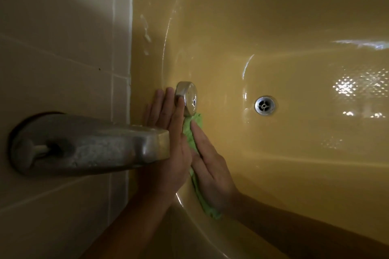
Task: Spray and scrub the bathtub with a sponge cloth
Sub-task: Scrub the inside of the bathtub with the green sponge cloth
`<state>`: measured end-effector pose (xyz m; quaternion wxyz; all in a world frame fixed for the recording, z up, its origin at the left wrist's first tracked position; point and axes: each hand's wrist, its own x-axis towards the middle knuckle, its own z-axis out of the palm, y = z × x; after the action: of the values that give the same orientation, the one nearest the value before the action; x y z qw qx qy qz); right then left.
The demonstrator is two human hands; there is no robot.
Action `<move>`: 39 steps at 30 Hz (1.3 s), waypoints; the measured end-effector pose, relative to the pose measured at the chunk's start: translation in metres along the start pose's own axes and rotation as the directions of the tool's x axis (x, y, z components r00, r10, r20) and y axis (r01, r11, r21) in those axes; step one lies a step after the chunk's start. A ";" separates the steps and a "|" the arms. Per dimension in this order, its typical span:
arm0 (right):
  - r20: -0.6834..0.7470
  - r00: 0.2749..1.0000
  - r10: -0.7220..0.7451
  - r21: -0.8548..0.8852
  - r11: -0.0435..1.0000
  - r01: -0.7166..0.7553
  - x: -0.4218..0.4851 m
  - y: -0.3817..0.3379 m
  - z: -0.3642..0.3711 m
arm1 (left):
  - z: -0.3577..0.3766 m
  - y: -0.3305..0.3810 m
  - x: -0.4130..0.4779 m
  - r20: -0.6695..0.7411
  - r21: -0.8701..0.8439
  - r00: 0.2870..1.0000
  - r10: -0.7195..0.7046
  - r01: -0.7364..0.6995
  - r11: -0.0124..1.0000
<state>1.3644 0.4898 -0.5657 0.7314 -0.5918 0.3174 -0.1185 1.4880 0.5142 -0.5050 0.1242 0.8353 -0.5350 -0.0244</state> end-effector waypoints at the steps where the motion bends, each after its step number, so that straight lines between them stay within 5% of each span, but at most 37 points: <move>1: 0.016 1.000 -0.008 -0.023 1.000 0.008 0.001 0.013 -0.005 | 0.001 -0.002 0.002 -0.023 -0.016 1.000 0.010 -0.011 1.000; 4: -0.006 0.975 0.223 -0.108 0.969 -0.223 0.027 0.071 -0.022 | 0.008 -0.004 0.011 -0.087 -0.005 0.996 0.025 -0.026 1.000; 7: -0.045 0.854 0.519 -0.218 0.829 -0.515 0.062 0.106 -0.029 | 0.012 -0.007 0.021 -0.150 0.041 0.987 0.048 -0.042 0.998; 11: -0.107 0.809 0.578 -0.110 0.802 -0.587 0.111 0.088 -0.027 | 0.016 -0.006 0.027 -0.208 0.057 0.978 0.035 -0.023 0.998; 15: -0.123 0.917 0.381 0.079 0.924 -0.373 0.152 0.026 -0.040 | 0.014 -0.009 0.033 -0.168 0.034 0.985 0.033 -0.027 0.999; 19: -0.084 0.990 0.111 0.005 0.994 -0.111 0.146 0.013 -0.043 | 0.014 -0.012 0.041 -0.178 0.012 0.984 0.016 -0.014 1.000; 24: -0.156 0.888 0.432 0.154 0.899 -0.410 0.151 0.063 -0.032 | 0.016 -0.019 0.043 -0.167 0.026 0.985 0.036 -0.032 0.999; 27: -0.185 0.867 0.463 0.168 0.884 -0.436 0.186 0.056 -0.037 | 0.015 -0.023 0.044 -0.137 0.036 0.988 0.072 -0.067 0.997; 32: -0.338 0.932 0.130 0.105 0.989 -0.100 0.234 -0.036 -0.058 | 0.011 -0.020 0.044 -0.143 0.025 0.989 0.049 -0.046 0.999; 36: -0.447 0.843 -0.299 -0.076 0.952 0.297 0.227 -0.089 -0.048 | 0.009 -0.021 0.046 -0.100 0.014 0.994 0.049 -0.048 0.999; 39: -0.461 0.871 -0.172 -0.029 0.983 0.179 0.235 -0.050 -0.046 | 0.007 -0.017 0.049 -0.077 -0.010 0.997 0.017 -0.018 1.000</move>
<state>1.5277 0.3106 -0.5998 0.6256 -0.5676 0.4259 -0.3241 1.5223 0.4759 -0.5109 0.1492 0.8301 -0.5372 0.0059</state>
